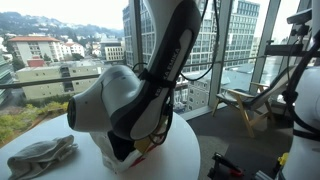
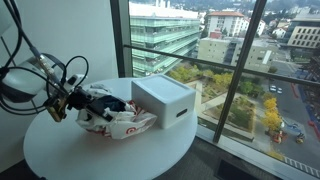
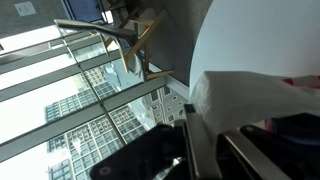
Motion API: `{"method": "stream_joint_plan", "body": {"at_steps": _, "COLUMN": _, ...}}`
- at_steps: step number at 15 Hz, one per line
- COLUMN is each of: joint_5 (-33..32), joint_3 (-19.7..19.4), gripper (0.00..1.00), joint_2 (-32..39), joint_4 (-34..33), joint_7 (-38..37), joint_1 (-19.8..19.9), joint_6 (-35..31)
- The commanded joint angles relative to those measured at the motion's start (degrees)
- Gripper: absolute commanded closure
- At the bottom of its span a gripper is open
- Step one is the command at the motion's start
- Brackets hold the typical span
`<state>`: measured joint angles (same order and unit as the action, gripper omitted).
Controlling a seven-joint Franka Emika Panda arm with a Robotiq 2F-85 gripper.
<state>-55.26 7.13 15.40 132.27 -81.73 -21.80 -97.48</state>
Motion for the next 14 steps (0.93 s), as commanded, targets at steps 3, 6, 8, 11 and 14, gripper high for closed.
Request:
{"method": "stream_joint_plan", "body": {"at_steps": 3, "joint_5": -10.90, "joint_3": 4.76, "gripper": 0.92, "joint_2": -3.33, "joint_4": -2.05, "joint_7": -2.03, "joint_1": -0.30, "joint_6": 13.41}}
{"method": "stream_joint_plan", "body": {"at_steps": 6, "joint_5": -16.16, "joint_3": 6.50, "gripper": 0.92, "joint_2": -5.12, "joint_4": -2.57, "joint_7": -4.97, "joint_1": -0.02, "joint_6": 17.69}}
{"method": "stream_joint_plan", "body": {"at_steps": 8, "joint_5": -16.98, "joint_3": 7.15, "gripper": 0.92, "joint_2": -5.14, "joint_4": -2.71, "joint_7": -6.05, "joint_1": 0.75, "joint_6": 18.32}}
{"method": "stream_joint_plan", "body": {"at_steps": 11, "joint_5": -15.20, "joint_3": 6.98, "gripper": 0.92, "joint_2": -2.38, "joint_4": -1.74, "joint_7": -5.36, "joint_1": 2.22, "joint_6": 16.75}}
{"method": "stream_joint_plan", "body": {"at_steps": 14, "joint_5": -13.78, "joint_3": 6.78, "gripper": 0.92, "joint_2": 0.53, "joint_4": -0.60, "joint_7": -4.66, "joint_1": 3.39, "joint_6": 16.44}}
